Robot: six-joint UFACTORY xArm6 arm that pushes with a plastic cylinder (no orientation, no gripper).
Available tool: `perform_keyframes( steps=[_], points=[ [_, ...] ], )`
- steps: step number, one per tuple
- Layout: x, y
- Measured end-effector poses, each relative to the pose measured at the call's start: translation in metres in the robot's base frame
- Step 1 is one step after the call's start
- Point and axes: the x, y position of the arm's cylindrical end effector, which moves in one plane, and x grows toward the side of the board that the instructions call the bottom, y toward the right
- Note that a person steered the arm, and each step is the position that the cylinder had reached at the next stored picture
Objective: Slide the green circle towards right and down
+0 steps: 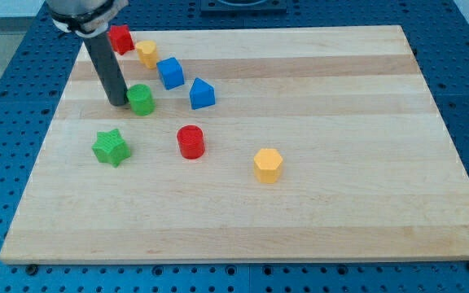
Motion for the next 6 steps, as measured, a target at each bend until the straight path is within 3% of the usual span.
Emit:
perform_keyframes(
  steps=[1,3,6],
  points=[
    [0.009,0.010],
    [-0.026,-0.012],
    [0.013,0.026]
  ],
)
